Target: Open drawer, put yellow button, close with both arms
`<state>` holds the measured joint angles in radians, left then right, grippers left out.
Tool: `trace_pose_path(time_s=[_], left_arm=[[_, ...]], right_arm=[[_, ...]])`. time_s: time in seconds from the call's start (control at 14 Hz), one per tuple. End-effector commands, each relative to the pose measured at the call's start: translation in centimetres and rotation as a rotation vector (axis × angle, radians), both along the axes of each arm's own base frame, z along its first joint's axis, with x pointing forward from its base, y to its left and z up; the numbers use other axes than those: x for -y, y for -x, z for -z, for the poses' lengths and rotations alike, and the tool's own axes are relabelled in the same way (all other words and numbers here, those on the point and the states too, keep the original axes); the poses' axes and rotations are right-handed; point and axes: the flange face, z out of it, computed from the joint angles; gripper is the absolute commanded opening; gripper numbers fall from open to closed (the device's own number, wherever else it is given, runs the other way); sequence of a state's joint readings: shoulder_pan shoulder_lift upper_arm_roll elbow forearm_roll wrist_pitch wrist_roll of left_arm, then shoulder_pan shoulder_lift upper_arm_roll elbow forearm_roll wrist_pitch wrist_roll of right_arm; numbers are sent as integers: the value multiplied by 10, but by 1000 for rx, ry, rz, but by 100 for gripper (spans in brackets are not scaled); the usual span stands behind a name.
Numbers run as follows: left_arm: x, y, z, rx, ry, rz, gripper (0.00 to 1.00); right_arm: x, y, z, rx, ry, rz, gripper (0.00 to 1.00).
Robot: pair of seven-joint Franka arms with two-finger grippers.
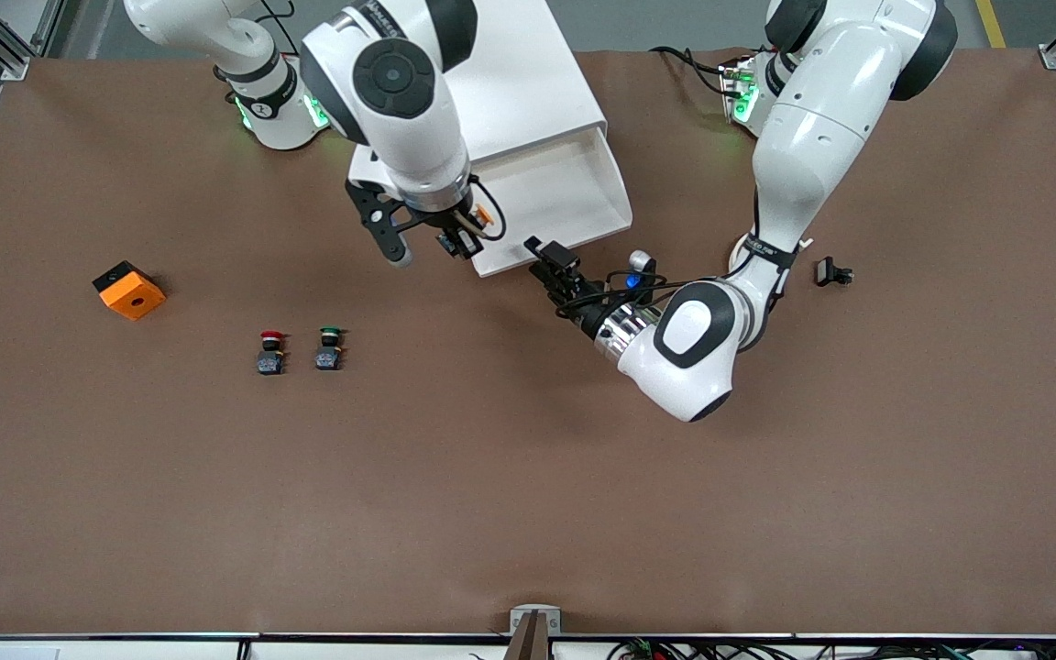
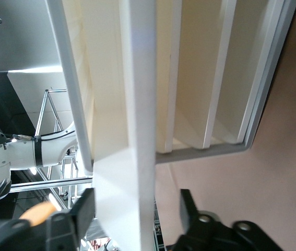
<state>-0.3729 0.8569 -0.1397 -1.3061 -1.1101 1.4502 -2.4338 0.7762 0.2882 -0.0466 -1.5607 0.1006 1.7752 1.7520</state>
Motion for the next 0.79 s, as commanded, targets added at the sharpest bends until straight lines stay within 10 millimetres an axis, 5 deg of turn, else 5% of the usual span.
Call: trace_pose_path(time_s=[0.0,0.5,0.71], left_arm=[[-25,-31,-29,58,24,-46,100],[-126,-96,-75,237,106,-175,100],[-160,-107,-101,456,194,-142,100]], right_arm=[[-19,5,-1,15,19,39,0],[-79,57,4,45,58,170,0],[-115,72,19,71,86,260,0]])
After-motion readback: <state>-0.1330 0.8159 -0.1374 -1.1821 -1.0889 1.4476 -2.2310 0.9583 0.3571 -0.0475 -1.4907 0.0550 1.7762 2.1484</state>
